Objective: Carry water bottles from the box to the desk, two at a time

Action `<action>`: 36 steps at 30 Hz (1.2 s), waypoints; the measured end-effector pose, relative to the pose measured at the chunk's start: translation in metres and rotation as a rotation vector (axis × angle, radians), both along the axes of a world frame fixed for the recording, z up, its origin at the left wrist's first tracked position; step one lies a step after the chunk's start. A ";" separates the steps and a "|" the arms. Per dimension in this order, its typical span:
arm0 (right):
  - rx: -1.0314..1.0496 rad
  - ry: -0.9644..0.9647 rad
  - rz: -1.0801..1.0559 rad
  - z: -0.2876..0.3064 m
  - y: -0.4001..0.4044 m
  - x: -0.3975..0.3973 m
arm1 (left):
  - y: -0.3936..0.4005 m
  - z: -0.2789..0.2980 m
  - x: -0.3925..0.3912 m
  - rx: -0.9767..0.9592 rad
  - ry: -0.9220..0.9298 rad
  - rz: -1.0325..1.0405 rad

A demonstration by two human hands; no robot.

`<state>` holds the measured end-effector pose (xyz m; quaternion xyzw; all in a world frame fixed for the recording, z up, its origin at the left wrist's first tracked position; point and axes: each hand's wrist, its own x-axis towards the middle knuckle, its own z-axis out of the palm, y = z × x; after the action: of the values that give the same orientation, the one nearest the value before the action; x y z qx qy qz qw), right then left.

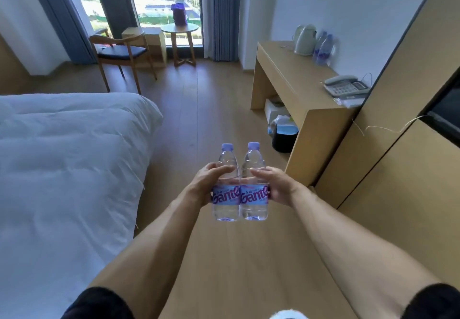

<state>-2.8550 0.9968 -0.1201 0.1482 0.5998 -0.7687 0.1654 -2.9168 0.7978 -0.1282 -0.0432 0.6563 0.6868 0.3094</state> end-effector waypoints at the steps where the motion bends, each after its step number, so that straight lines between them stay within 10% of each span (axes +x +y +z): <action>1: -0.002 -0.001 -0.012 0.000 0.002 -0.015 | 0.002 0.001 -0.016 0.001 -0.002 -0.004; 36: 0.013 0.001 0.042 -0.010 0.218 -0.665 | 0.222 0.001 -0.654 -0.007 0.034 0.096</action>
<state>-3.5198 1.2143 -0.1306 0.1364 0.6076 -0.7613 0.1804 -3.5706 1.0199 -0.1269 -0.0642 0.6611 0.6990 0.2650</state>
